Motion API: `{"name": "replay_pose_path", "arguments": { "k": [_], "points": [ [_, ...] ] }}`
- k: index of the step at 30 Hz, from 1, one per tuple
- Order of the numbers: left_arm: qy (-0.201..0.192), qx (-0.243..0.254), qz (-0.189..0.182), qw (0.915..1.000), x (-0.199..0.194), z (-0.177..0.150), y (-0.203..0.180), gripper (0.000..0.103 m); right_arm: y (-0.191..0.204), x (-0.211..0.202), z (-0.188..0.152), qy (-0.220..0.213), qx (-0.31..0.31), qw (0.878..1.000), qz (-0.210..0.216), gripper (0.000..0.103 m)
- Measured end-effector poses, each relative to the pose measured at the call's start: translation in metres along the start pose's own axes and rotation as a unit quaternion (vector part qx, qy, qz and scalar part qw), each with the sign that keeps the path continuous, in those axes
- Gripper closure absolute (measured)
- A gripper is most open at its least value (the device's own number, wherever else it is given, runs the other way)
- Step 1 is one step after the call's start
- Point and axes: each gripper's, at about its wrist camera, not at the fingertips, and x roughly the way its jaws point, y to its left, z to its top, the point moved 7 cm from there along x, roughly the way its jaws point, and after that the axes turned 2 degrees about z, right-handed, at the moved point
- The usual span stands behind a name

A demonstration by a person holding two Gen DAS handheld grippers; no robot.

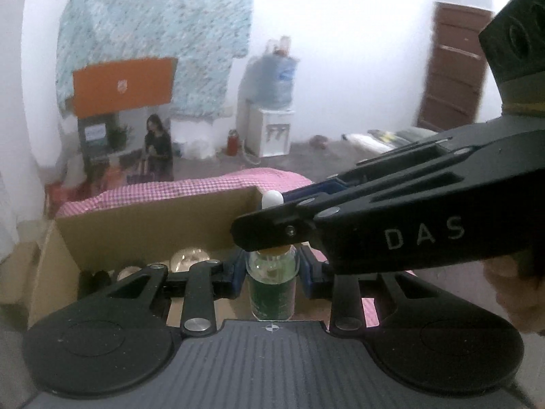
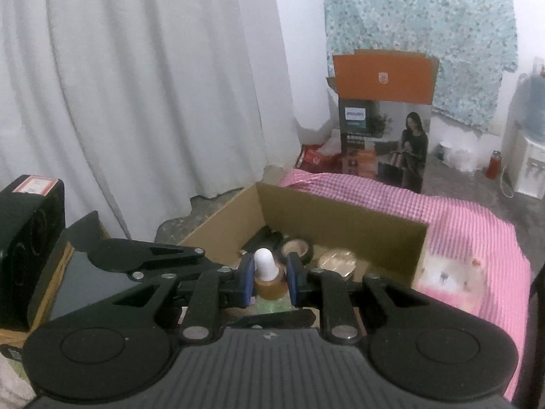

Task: Organize rigid objects
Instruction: 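Lift the green dropper bottle and carry it over the box, then lower the dropper bottle into the box and open the right tool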

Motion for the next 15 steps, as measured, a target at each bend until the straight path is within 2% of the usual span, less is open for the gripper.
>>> {"name": "replay_pose_path", "arguments": {
  "k": [4,7,11,15],
  "points": [
    [0.036,-0.031,0.000,0.9989,0.048,0.011,0.016,0.072,-0.042,0.036,0.020,0.031,0.024,0.999,0.010,0.081],
    [0.067,-0.037,0.016,0.9969,0.084,0.012,0.024,0.072,-0.075,0.069,0.025,0.058,0.049,0.997,0.019,0.081],
    [0.110,-0.061,0.022,0.9919,0.117,0.010,0.038,0.072,-0.102,0.105,0.021,0.084,0.065,0.994,0.019,0.081],
    [0.126,-0.077,0.037,0.9883,0.135,0.013,0.052,0.071,-0.115,0.124,0.015,0.096,0.074,0.992,0.024,0.081]
  ]
}}
